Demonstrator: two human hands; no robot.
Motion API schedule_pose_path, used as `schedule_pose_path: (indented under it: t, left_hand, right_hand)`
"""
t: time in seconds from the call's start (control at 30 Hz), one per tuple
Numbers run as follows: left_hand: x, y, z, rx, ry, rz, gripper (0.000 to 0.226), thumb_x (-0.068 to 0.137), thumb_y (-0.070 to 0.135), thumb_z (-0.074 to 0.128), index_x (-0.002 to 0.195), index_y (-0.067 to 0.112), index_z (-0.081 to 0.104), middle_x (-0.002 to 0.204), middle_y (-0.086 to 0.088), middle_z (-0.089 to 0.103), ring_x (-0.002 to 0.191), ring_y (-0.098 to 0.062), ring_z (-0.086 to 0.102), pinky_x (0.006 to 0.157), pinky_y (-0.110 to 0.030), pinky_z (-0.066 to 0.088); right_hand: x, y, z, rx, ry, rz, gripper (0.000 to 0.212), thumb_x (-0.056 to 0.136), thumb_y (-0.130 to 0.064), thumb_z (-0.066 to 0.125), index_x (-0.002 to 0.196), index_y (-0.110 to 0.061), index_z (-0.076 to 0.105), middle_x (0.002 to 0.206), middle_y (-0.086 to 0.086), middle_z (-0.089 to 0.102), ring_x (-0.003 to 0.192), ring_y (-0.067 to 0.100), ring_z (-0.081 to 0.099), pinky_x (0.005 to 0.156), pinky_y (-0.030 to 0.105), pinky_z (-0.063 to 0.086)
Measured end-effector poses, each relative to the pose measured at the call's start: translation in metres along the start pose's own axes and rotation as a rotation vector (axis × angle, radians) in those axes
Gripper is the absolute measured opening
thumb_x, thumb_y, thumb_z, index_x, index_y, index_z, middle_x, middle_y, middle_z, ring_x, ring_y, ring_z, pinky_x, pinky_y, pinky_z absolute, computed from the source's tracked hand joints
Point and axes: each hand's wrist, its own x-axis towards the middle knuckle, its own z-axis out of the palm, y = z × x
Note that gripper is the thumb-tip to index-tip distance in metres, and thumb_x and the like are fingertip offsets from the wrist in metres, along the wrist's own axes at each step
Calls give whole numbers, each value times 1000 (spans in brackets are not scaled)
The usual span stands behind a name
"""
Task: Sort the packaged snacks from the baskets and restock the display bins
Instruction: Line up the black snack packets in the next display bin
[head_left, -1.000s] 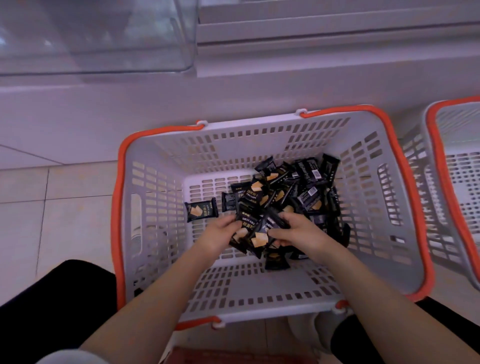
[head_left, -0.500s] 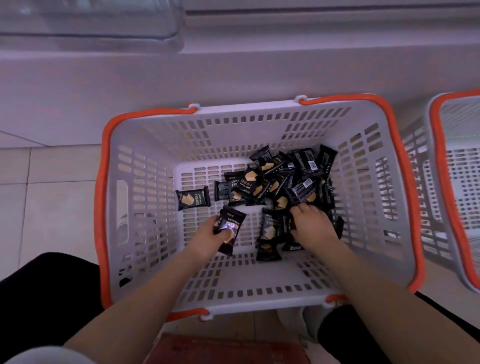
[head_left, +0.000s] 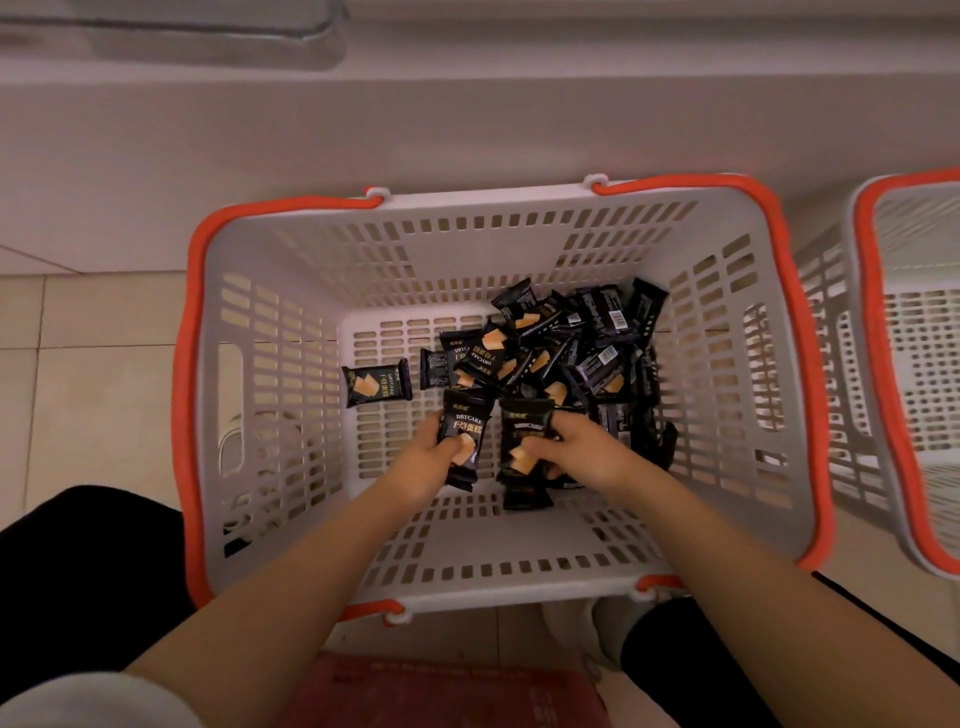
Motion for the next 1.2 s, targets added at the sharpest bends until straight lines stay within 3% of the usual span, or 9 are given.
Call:
schedule_pose_path:
  t: [0.17, 0.3, 0.37, 0.5, 0.67, 0.8, 0.93, 1.07, 1.2]
  left_hand:
    - [-4, -2, 6, 35, -40, 108, 30, 99, 33, 37, 128, 28, 40, 114, 10, 53, 104, -7, 50, 82, -20, 36]
    - [-1, -9, -5, 154, -64, 141, 48, 94, 34, 48, 138, 21, 33, 120, 8, 53, 109, -8, 52, 86, -17, 39]
    - [4, -13, -13, 230, -31, 123, 51, 94, 32, 49, 140, 18, 31, 120, 5, 52, 109, -12, 51, 83, -20, 38]
    - [13, -20, -32, 278, 48, 40, 55, 93, 32, 53, 141, 16, 31, 125, -1, 55, 100, -12, 52, 77, -22, 42]
    - [19, -27, -46, 206, 99, -47, 54, 93, 29, 53, 141, 16, 29, 130, -5, 53, 101, -17, 55, 79, -29, 44]
    - [23, -31, -46, 205, 69, -55, 58, 93, 26, 53, 143, 17, 24, 129, -5, 53, 106, -21, 57, 81, -30, 46]
    - [25, -29, -38, 244, 36, 20, 58, 94, 27, 50, 144, 25, 20, 124, -2, 55, 94, -15, 57, 72, -22, 46]
    - [28, -26, -31, 282, 22, 92, 63, 95, 26, 46, 149, 26, 12, 131, -6, 52, 108, -22, 56, 90, -37, 48]
    - [26, -21, -22, 362, -25, 123, 62, 97, 28, 41, 149, 30, 8, 141, -4, 45, 116, -23, 52, 88, -28, 39]
  right_hand:
    - [8, -10, 33, 454, 21, 21, 15, 88, -8, 61, 99, -19, 58, 92, -3, 65, 78, 6, 64, 58, 17, 52]
    - [22, -12, 45, 438, -49, 26, 16, 89, -6, 59, 97, -20, 59, 97, -1, 67, 84, 7, 68, 72, 24, 57]
    - [31, -11, 42, 99, 23, 51, 20, 91, -10, 52, 110, -11, 59, 113, 7, 63, 100, 18, 62, 89, 36, 53]
    - [51, 4, 21, -825, 158, -111, 43, 88, -6, 52, 131, -7, 45, 143, 14, 37, 128, 28, 40, 101, 41, 43]
    - [68, 20, 18, -1231, 137, -163, 67, 84, -15, 60, 142, -7, 28, 145, 13, 34, 132, 29, 30, 109, 38, 27]
    - [71, 18, 19, -1362, 119, -66, 59, 81, -14, 63, 134, -5, 39, 134, 15, 46, 124, 30, 36, 106, 39, 29]
    - [63, 9, 11, -1194, 57, -132, 44, 83, -28, 66, 123, -19, 52, 135, 9, 48, 124, 27, 37, 105, 40, 28]
    - [44, 2, 9, -422, -35, -144, 23, 86, -19, 65, 103, -23, 51, 119, 3, 56, 111, 18, 55, 94, 35, 47]
    - [35, 0, 22, -8, 5, -60, 19, 84, -11, 67, 98, -18, 56, 102, 0, 60, 91, 12, 59, 80, 29, 53]
